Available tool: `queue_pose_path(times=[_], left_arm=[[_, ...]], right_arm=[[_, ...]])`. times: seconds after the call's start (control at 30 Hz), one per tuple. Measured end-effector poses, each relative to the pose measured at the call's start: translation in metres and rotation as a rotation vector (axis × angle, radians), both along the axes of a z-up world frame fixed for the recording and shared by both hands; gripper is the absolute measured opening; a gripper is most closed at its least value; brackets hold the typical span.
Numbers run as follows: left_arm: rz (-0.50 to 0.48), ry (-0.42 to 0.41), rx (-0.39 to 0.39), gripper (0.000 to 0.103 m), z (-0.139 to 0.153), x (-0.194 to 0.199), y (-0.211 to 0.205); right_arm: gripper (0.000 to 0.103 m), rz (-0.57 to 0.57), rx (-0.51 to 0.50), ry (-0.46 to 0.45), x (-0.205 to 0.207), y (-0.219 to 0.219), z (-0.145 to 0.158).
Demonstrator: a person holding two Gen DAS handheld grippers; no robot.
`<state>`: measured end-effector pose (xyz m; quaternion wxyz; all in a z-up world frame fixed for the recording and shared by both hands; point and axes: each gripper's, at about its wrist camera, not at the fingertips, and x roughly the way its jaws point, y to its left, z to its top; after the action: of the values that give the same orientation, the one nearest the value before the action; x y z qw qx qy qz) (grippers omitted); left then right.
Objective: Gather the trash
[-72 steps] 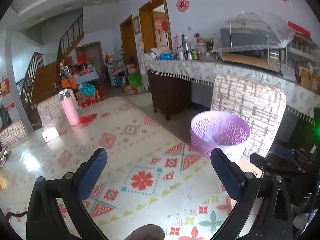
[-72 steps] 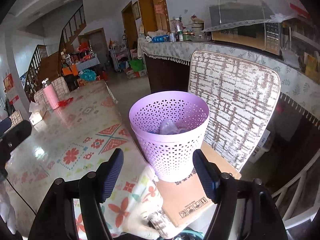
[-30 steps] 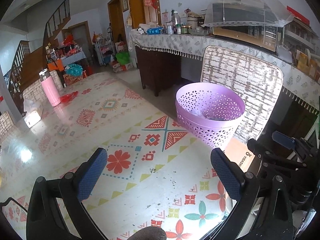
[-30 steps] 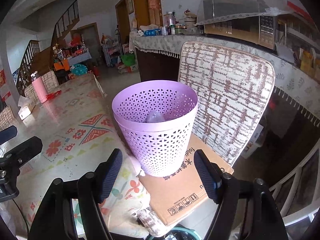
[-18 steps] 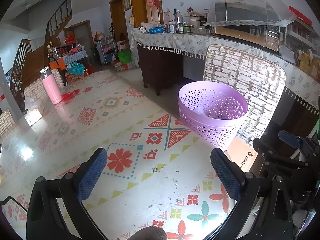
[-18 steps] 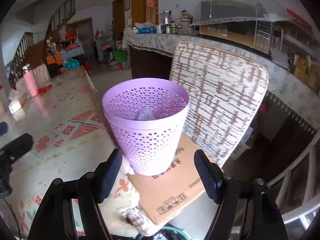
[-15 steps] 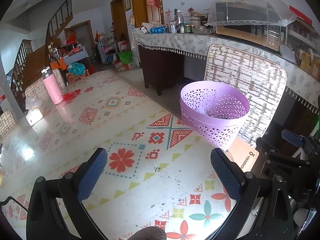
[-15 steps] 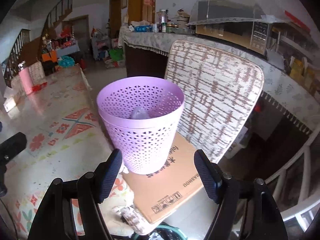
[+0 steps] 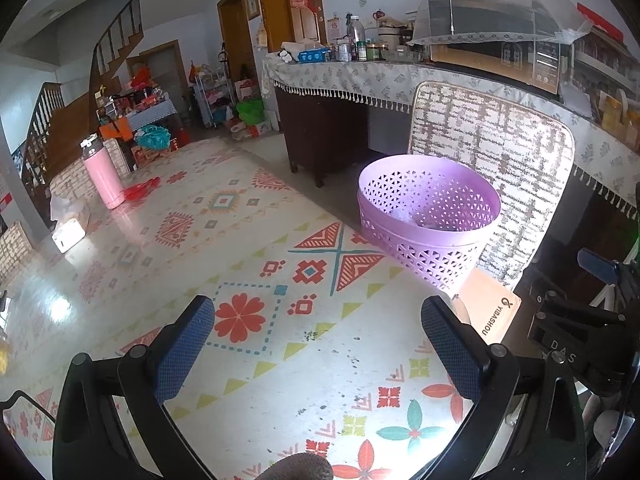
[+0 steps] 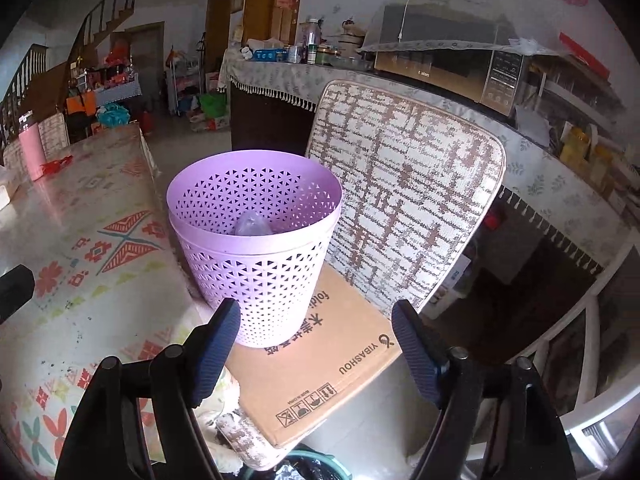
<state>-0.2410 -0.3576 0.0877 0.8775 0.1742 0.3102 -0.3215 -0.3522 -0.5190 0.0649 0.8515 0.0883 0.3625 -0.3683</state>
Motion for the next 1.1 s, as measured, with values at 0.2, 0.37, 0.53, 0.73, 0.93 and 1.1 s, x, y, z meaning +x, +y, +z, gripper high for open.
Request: queue_pose_path(times=[0.2,0.37,0.53,0.73,0.93,1.1], left_arm=[[0.003,0.004,0.008,0.103,-0.002,0.000,-0.003],[0.003,0.007,0.014,0.103,-0.004,0.000,-0.004],[0.004,0.008,0.012,0.103,-0.005,0.000,-0.006],[0.008,0.013,0.021,0.103,-0.009,0.001,-0.007],[0.010,0.017,0.026,0.103,-0.011,0.002,-0.008],[0.008,0.020,0.031,0.103,-0.012,0.001,-0.009]], right_arm=[[0.084,-0.002,-0.005,0.013,0.001,0.000,-0.002],[0.084,0.005,-0.001,0.014,0.003,-0.001,-0.003],[0.085,0.012,0.002,0.017,0.004,0.000,-0.005],[0.085,0.018,0.011,0.017,0.004,0.001,-0.007],[0.086,0.022,0.017,0.018,0.005,0.001,-0.009],[0.087,0.027,0.024,0.018,0.006,0.001,-0.011]])
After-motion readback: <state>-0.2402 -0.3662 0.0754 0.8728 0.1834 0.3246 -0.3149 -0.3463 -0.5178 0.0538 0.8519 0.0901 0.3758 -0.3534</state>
